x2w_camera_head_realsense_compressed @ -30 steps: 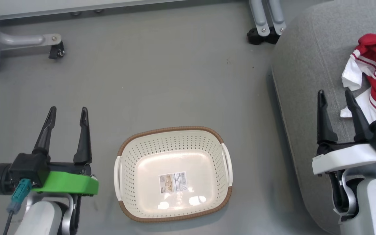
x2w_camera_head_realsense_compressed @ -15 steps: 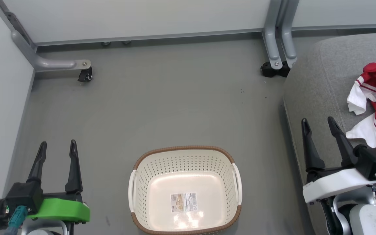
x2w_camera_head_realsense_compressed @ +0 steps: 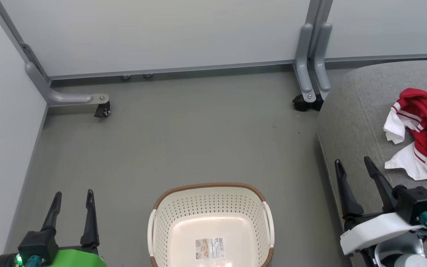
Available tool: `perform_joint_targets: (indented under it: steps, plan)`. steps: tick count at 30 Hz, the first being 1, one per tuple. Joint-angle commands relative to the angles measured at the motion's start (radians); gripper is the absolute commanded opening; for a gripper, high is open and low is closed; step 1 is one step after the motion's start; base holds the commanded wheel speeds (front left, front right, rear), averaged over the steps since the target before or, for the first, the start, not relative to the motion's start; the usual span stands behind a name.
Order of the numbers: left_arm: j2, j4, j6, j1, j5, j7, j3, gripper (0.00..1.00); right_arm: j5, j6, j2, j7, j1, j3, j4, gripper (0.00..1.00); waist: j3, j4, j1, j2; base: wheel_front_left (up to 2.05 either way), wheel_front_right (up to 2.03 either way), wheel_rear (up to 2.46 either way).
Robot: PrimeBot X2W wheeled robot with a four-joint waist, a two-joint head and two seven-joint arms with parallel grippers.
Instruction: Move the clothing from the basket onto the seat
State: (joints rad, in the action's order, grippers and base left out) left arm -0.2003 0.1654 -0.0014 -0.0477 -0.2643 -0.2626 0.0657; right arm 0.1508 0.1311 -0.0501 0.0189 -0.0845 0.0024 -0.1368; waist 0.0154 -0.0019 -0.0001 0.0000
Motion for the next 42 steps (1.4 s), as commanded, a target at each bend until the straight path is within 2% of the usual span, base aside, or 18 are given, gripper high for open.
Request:
perform_joint_targets:
  steps: [1, 11, 27, 28, 30, 42]
  plan:
    - [0.006, 0.005, -0.007, -0.016, 0.009, -0.003, -0.007, 1.00, -0.003, -0.001, -0.001, -0.003, -0.019, 0.003, -0.008, 1.00, -0.009, 0.000, 0.0001, 0.0000, 0.00, 0.00, 0.00]
    - [0.027, 0.037, -0.040, -0.021, 0.043, -0.003, -0.039, 1.00, 0.002, -0.001, -0.001, -0.012, -0.032, 0.006, -0.016, 1.00, -0.015, 0.000, 0.0001, 0.0000, 0.00, 0.00, 0.00]
    - [0.052, 0.065, -0.064, -0.015, 0.081, -0.003, -0.073, 1.00, 0.012, -0.001, -0.001, -0.011, -0.032, 0.004, -0.012, 1.00, -0.020, 0.000, 0.0001, 0.0000, 0.00, 0.00, 0.00]
    - [0.054, 0.065, -0.061, -0.008, 0.074, 0.000, -0.069, 0.00, 0.008, 0.000, 0.000, -0.010, -0.020, 0.005, -0.010, 0.00, -0.020, -0.001, 0.0001, 0.0000, 0.00, 0.00, 0.00]
    - [0.060, 0.084, -0.061, -0.007, 0.073, 0.005, -0.066, 0.00, 0.010, 0.000, 0.002, -0.009, -0.023, 0.007, 0.008, 0.00, -0.021, -0.001, 0.0001, 0.0000, 0.00, 0.00, 0.00]
    - [0.075, 0.087, -0.072, 0.025, -0.157, 0.071, -0.090, 0.00, 0.264, 0.000, -0.014, -0.013, 0.011, 0.007, 0.064, 0.00, -0.020, 0.000, 0.0001, 0.0000, 0.00, 0.00, 0.00]
